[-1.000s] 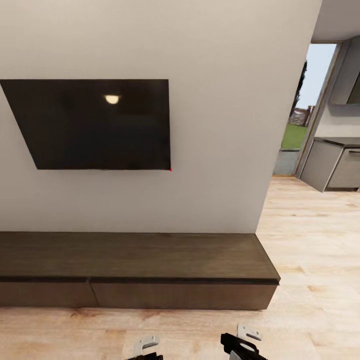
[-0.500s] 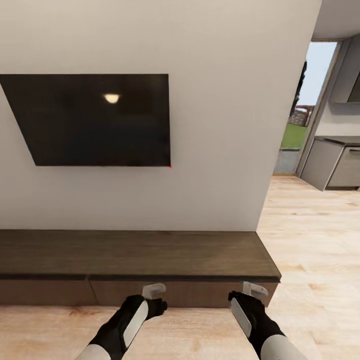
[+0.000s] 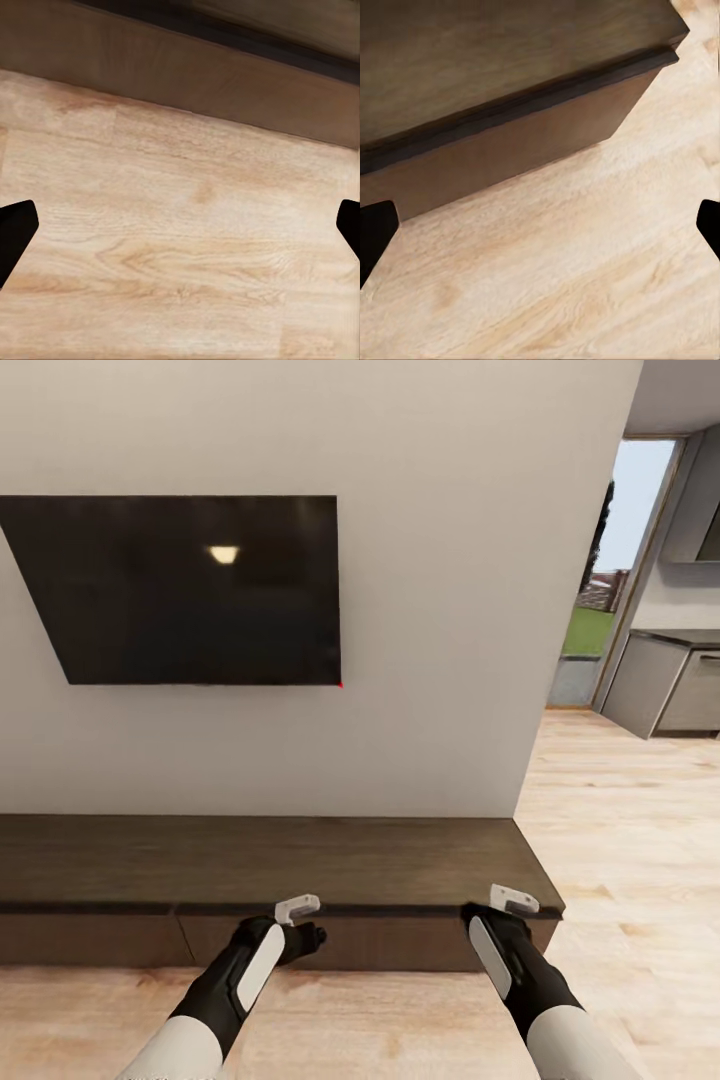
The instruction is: Place each of the two pumpkins and all three candles from the living room inside a cabinet in the living room (use any cabinet), then make sure every cabinet is closed, and position the cauldron so it is next to a table in the living room.
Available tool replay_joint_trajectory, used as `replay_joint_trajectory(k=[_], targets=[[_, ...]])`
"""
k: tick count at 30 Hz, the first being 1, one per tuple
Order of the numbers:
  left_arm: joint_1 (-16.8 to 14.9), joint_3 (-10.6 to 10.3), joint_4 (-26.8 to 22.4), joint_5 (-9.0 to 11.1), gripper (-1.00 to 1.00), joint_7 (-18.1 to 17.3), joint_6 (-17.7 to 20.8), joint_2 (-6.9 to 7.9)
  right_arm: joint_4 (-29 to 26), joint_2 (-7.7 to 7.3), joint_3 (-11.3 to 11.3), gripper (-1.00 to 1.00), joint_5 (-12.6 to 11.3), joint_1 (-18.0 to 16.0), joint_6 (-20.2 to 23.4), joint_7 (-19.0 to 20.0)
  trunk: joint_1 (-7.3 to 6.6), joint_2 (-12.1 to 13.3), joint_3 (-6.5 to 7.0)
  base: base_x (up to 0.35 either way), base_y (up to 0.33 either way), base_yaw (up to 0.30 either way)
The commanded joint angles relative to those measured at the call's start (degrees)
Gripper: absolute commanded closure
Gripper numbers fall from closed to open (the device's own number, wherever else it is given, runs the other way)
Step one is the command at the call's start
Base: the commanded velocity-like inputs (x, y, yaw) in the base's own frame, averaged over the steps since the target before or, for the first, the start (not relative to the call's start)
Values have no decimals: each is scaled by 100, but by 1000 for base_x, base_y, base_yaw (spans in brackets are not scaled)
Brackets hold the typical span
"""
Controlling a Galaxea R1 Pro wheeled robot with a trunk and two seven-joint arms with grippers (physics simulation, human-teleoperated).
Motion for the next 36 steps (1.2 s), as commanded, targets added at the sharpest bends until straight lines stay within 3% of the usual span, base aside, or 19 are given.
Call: replay_joint_trajectory(k=[1, 6, 20, 24, 31, 36], targets=[[-5, -1, -6, 64, -100, 48, 11, 8, -23, 2, -1, -100, -39, -4, -106, -31, 22, -45, -25, 0, 0, 0], [-10, 56, 46, 69, -100, 9, -267, 25, 56, 10, 27, -100, -42, -8, -611, -23, 132, -245, -114, 0, 0, 0], [-12, 63, 443, 68, -100, -147, -534, 27, 630, 21, 387, -100, -34, -9, -744, 29, 440, -807, -366, 0, 0, 0], [-13, 64, 679, 57, -100, -163, -557, 34, 741, 18, 396, -100, -32, -9, -745, 232, 528, -967, -438, 0, 0, 0], [-13, 51, 806, 45, -100, -169, -943, 29, 939, 15, 391, -100, -33, -9, -776, 481, 681, -1248, -563, 0, 0, 0], [-13, 50, 825, 44, -100, -169, -1047, 28, 1239, 3, 389, -100, -12, -12, -1248, 960, 791, -1449, -653, 0, 0, 0]])
